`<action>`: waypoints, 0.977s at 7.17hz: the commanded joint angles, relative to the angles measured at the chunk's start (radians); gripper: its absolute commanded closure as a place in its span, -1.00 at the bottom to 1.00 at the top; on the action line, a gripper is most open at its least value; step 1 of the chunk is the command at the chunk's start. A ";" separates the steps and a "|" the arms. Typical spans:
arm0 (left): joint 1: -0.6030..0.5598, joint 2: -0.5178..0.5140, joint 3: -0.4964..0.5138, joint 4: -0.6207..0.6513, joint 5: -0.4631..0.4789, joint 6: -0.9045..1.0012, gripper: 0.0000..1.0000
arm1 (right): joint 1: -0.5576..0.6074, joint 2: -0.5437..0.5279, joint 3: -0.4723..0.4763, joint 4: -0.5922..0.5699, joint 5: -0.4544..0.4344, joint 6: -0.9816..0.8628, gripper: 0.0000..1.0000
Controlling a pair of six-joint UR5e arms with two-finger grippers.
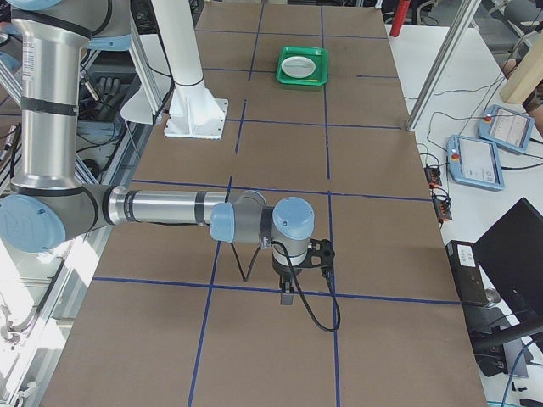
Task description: Place fork
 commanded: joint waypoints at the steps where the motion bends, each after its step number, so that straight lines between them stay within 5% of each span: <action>1: 0.000 -0.003 0.004 -0.008 0.000 0.002 -1.00 | 0.000 0.000 0.000 0.000 0.000 0.001 -1.00; 4: 0.005 -0.020 -0.017 -0.086 -0.003 -0.012 -1.00 | 0.000 0.000 0.000 0.000 0.000 -0.001 -1.00; 7: 0.157 -0.023 -0.215 -0.089 -0.006 -0.289 -1.00 | 0.000 0.000 0.000 0.000 0.000 0.001 -1.00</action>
